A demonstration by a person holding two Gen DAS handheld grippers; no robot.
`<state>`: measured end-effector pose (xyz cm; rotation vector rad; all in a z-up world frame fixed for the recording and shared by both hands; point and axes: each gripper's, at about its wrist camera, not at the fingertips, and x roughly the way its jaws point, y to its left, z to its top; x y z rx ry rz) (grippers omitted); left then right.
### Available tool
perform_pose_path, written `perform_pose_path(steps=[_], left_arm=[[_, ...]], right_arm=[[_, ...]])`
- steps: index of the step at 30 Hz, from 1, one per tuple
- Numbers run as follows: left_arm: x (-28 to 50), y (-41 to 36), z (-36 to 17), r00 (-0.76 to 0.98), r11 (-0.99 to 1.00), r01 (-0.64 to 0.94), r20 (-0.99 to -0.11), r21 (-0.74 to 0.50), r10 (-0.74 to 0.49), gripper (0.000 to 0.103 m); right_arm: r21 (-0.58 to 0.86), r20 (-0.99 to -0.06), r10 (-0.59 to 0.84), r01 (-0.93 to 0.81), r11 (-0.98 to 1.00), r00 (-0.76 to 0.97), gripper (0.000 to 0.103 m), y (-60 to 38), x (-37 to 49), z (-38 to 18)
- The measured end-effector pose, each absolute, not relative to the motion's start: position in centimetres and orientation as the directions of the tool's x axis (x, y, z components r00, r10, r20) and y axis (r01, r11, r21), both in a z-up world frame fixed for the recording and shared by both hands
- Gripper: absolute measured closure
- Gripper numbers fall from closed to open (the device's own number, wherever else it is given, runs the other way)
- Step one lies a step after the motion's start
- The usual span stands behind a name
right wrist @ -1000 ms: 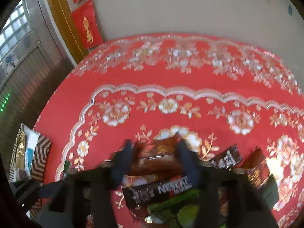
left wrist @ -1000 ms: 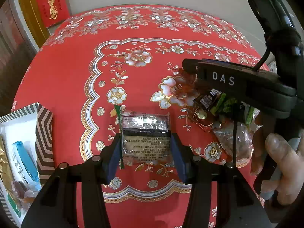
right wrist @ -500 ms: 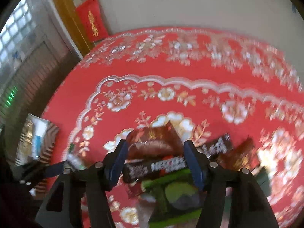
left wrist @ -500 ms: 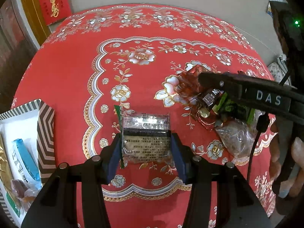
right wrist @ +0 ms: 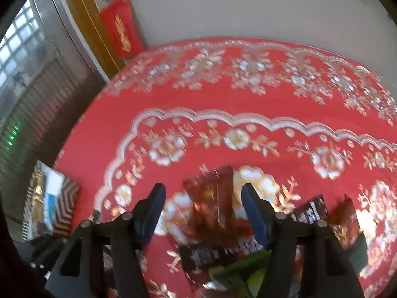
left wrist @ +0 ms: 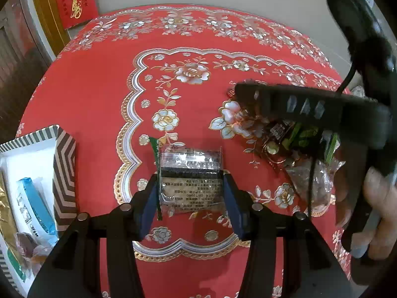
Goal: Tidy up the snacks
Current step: 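Grasp the clear-wrapped biscuit with the left tool while the right tool grasps a red-brown chocolate packet, then carry the biscuit and chocolate packet into the white box while opening both tools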
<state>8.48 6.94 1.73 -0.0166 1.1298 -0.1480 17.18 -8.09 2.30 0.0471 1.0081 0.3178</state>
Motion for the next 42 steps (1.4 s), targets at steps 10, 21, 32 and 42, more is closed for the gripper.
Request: perform_pose_path(steps=[10,21,32,42], left_arm=[[7.9,6.6,1.9,0.438,0.989,0.137,-0.892,-0.059,-0.114,0.056],[4.5,8.2,4.8,0.487,0.989,0.132,-0.864,-0.072,-0.128,0.057],[0.3,12.1,7.3,0.577,0.997,0.073,-0.814,-0.022,-0.061,0.056],[-2.4,18.0,7.5,0.612,1.000,-0.027,-0.791,-0.011,0.008,0.056]], right_arm=[[0.122,-0.811,0.245,-0.257,0.959,0.531,0.069,-8.1,15.9,1.4],[0.202,-0.720,0.325,-0.264,0.943,0.613,0.069,-9.6,9.6,4.6],[0.238,-0.680,0.388,-0.313,0.919,0.622,0.069,-7.0,4.4,5.8],[0.238,-0.659,0.455,-0.408,0.881,0.599,0.069,-1.8,1.1,6.7]])
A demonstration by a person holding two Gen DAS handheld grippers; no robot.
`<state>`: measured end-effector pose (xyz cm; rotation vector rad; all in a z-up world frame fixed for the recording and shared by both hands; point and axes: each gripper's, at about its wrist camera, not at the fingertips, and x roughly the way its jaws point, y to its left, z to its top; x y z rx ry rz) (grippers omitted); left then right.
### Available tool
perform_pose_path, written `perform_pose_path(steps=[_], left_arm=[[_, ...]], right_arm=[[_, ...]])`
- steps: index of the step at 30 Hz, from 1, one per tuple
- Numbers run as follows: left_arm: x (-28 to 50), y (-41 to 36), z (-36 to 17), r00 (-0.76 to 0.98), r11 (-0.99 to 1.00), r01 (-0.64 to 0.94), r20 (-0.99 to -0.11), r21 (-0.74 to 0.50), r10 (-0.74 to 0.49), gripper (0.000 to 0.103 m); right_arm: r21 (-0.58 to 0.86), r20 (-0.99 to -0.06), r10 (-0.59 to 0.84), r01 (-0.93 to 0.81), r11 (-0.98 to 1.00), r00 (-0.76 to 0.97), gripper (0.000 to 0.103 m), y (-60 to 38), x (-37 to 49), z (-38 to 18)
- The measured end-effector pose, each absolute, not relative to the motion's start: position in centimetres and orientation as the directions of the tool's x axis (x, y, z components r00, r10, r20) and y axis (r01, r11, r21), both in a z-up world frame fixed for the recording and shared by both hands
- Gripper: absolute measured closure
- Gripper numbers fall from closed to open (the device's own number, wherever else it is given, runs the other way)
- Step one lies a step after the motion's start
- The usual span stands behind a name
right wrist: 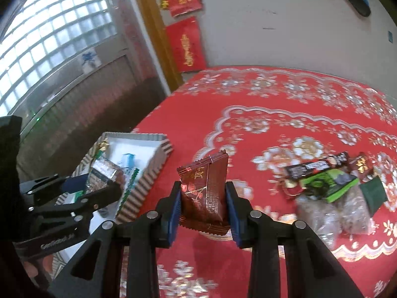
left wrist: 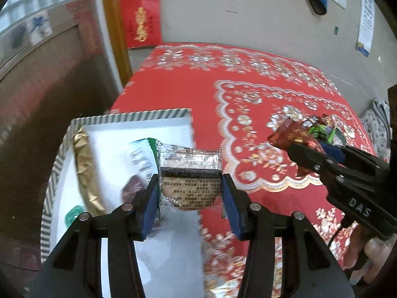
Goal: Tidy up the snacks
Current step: 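Carry the biscuit and chocolate packet into the white box while opening both tools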
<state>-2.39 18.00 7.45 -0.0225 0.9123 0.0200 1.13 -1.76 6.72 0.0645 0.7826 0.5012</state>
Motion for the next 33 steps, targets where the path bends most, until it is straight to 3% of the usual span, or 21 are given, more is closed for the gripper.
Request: perform_pose_path(steps=[16,33], left_arm=[[-6.7,26.4,5.8,0.598,0.985,-0.161,-0.800,-0.054,0.054,0.056],[-8.9,27.9,3.3,0.580,0.984,-0.170,-0.813,-0.060,0.051,0.056]], right_arm=[[0.202,-0.658,0.523,-0.542,0.816,0.542,0.069,6.9,-1.5,7.9],[0.146,-0.699,0.539,-0.644,0.751,0.470,0.069,16.2,-0.9,7.0]])
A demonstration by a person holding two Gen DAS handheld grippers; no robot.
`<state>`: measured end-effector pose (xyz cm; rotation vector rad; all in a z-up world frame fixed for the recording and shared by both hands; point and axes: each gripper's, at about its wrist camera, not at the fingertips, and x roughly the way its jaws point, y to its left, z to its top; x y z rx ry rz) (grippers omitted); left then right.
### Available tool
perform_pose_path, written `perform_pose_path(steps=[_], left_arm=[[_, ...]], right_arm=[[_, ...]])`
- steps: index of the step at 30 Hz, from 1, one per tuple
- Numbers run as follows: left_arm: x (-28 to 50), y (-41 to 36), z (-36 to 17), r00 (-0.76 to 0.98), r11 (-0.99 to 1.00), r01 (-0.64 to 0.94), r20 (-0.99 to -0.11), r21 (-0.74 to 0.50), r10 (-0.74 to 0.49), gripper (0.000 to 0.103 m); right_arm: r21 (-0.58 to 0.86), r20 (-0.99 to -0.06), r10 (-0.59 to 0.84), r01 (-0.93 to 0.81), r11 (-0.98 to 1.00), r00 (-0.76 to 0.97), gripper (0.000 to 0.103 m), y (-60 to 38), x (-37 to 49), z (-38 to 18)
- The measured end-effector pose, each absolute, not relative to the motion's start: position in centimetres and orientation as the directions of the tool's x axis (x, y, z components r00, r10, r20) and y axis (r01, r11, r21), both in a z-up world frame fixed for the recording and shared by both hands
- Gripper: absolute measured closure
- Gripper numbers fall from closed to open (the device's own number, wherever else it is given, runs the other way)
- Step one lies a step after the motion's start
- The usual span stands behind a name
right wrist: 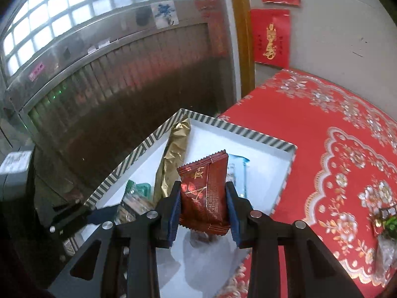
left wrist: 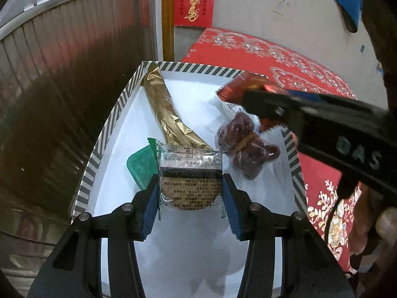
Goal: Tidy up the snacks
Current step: 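Carry the biscuit and chocolate packet into the white box while opening both tools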
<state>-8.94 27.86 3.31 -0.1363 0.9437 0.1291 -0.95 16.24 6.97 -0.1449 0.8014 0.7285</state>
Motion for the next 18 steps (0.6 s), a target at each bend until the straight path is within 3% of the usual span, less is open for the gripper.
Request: perform_pose_path(steps=[18], left_arm=[[-9.0,28.1,2.2,0.581,0.982,-0.176,-0.812,-0.064,0.051,0.056]], right_arm=[[0.108,-0.784,0.464,-0.644,0.757,0.413,0.065,20.9,2.8,2.9]])
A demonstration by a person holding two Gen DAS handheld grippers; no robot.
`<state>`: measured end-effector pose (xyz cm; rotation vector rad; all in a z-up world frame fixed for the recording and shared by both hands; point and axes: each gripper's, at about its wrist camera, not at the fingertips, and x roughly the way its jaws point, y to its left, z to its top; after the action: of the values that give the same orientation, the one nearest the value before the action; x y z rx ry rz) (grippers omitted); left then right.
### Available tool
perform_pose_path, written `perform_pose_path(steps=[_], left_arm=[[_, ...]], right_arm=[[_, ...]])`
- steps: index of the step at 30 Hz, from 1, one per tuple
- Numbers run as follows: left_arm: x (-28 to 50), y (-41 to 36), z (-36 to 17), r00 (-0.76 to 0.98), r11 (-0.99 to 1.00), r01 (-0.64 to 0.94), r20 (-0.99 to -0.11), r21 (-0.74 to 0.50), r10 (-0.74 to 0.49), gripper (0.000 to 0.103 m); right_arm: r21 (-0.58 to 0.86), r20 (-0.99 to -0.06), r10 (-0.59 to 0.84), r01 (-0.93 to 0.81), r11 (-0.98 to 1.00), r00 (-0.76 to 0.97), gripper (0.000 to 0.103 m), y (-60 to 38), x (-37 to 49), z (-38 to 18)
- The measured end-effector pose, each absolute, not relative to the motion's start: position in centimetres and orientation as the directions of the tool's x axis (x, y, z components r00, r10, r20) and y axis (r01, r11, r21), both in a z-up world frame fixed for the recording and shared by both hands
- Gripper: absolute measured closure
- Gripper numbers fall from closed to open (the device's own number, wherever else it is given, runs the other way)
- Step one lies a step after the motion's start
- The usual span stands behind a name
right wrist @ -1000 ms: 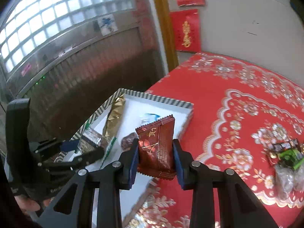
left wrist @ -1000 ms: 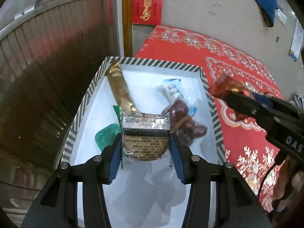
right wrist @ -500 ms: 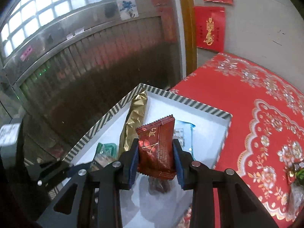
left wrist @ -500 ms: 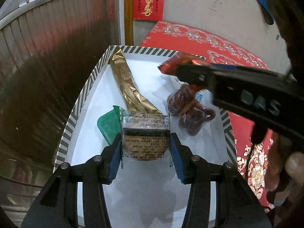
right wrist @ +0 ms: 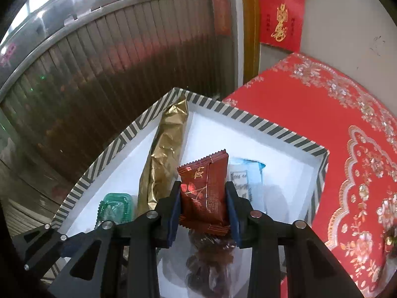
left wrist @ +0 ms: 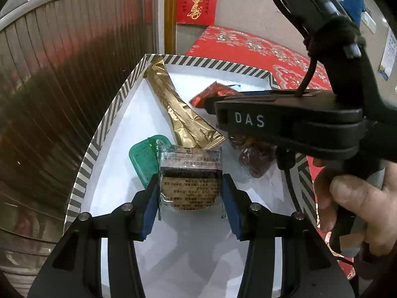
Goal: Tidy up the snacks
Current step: 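Carry the biscuit and chocolate packet into the white box while opening both tools, then move both tools back over the remaining snack pile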
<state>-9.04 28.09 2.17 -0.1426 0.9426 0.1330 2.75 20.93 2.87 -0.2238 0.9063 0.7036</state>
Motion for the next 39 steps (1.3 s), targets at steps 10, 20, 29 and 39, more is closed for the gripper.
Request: perform_pose_path(steps=[10,20,29,39], left_arm=[[-8.9,27.5,2.0,0.568,0.979,-0.200,-0.819,-0.042,0.081,0.041],[-10.0,25.8,4.1,0.614,0.978,-0.207,-0.781,-0.019,0.115,0.035],[-9.3,23.0,5.1,0.634,0.984,-0.174,-0.768,-0.029,0.089,0.035],[-7.1,17.5,5.7,0.628,0.995,-0.087,-0.778,-0.054,0.013,0.035]], right_arm=[[0.188,-0.751,0.522,-0.627,0.756,0.405,0.059,18.9,2.0,4.3],[0.214,-0.675,0.570,-0.615,0.759,0.468,0.044,14.2,-1.5,7.1],[0.241,-0.655,0.561,-0.565,0.789,0.505,0.044,9.5,-2.7,7.2],[0.248,-0.643,0.492,-0.449,0.858,0.586,0.037,1.4,-3.3,7.1]])
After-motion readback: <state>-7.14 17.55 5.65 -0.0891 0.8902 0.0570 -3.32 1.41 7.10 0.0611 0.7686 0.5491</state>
